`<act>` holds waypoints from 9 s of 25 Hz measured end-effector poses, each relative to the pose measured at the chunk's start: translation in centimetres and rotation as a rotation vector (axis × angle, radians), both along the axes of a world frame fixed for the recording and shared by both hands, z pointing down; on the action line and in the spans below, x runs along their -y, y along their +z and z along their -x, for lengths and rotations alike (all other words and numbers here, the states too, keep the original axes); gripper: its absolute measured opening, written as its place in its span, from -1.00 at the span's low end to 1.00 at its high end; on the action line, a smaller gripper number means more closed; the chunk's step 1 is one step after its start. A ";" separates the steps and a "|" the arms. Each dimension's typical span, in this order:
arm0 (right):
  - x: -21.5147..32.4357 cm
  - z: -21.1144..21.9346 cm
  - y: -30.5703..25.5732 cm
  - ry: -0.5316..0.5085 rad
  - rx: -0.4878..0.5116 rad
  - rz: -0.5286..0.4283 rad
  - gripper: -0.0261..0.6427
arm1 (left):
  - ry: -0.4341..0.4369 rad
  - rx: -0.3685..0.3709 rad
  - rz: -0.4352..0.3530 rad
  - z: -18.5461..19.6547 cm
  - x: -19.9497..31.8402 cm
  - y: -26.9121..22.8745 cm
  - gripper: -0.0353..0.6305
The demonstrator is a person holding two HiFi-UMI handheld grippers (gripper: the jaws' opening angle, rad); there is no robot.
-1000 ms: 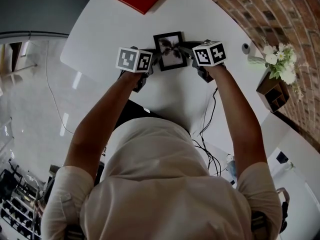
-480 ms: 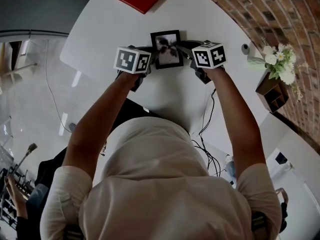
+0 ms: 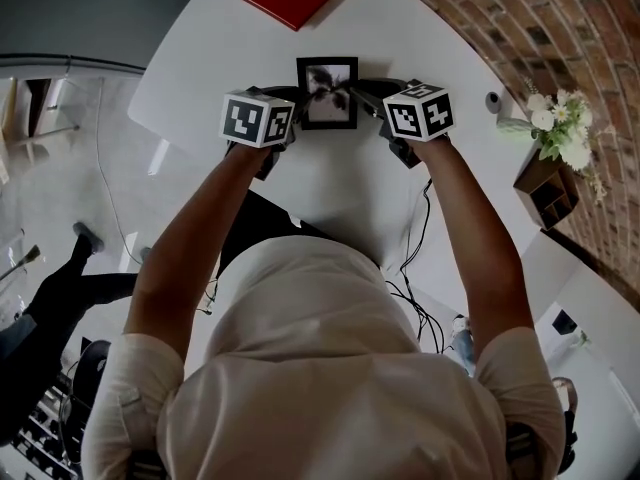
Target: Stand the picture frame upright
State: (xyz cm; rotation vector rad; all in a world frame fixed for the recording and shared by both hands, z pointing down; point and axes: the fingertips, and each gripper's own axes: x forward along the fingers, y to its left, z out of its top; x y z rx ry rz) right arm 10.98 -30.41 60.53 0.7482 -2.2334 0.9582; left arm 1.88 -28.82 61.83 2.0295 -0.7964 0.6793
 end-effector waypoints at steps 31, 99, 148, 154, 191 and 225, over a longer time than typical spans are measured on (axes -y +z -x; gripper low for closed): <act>2.3 4.7 -4.4 -0.045 -0.029 -0.201 -0.80 | 0.025 0.056 -0.219 5.1 3.6 -5.0 -0.61; 9.3 6.7 -4.3 -0.064 -0.204 -0.601 -0.82 | 0.117 0.225 -0.454 7.2 10.7 -5.0 -0.67; -10.0 0.4 -10.0 0.006 -0.087 -0.578 -0.82 | -0.093 0.137 -0.447 7.3 -9.2 -13.0 -0.58; -17.1 -1.0 -10.6 0.058 -0.038 -0.536 -0.82 | -0.117 0.102 -0.436 7.2 -17.2 -15.5 -0.58; -44.8 15.1 -18.5 0.244 -0.032 -0.555 -0.91 | 0.219 -0.160 -0.395 19.5 -42.2 -20.3 -0.91; -47.8 19.3 -19.8 0.227 -0.048 -0.588 -0.91 | 0.141 -0.178 -0.405 26.3 -44.8 -20.3 -0.91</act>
